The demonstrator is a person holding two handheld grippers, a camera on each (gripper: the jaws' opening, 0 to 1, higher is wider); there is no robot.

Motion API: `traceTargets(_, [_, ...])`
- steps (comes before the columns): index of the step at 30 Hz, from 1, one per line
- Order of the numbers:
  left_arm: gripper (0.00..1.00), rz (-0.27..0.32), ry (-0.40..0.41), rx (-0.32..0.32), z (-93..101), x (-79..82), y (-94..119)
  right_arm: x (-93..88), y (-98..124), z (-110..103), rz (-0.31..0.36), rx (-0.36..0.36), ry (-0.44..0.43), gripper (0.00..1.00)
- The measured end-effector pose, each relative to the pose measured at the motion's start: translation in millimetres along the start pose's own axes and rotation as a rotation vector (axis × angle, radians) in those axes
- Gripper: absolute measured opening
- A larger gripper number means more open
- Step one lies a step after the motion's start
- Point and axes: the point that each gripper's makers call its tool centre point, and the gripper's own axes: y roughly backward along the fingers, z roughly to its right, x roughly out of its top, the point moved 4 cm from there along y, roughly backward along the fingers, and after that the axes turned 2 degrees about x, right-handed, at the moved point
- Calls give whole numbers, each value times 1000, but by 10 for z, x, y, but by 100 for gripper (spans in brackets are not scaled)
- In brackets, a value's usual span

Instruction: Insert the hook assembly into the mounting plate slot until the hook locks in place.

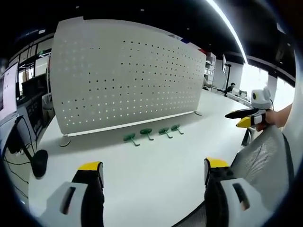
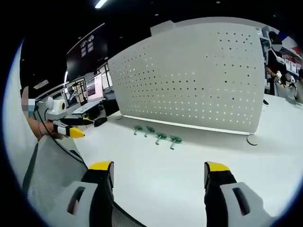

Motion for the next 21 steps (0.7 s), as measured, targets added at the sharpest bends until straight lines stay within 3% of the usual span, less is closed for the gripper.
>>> traceTargets(11, [89, -15, -58, -51, 68, 61, -26, 48, 3, 14, 1, 2, 9, 75])
traceTargets(21, [89, -18, -91, -70, 14, 145, -109, 91, -23, 15, 5, 15, 20, 75])
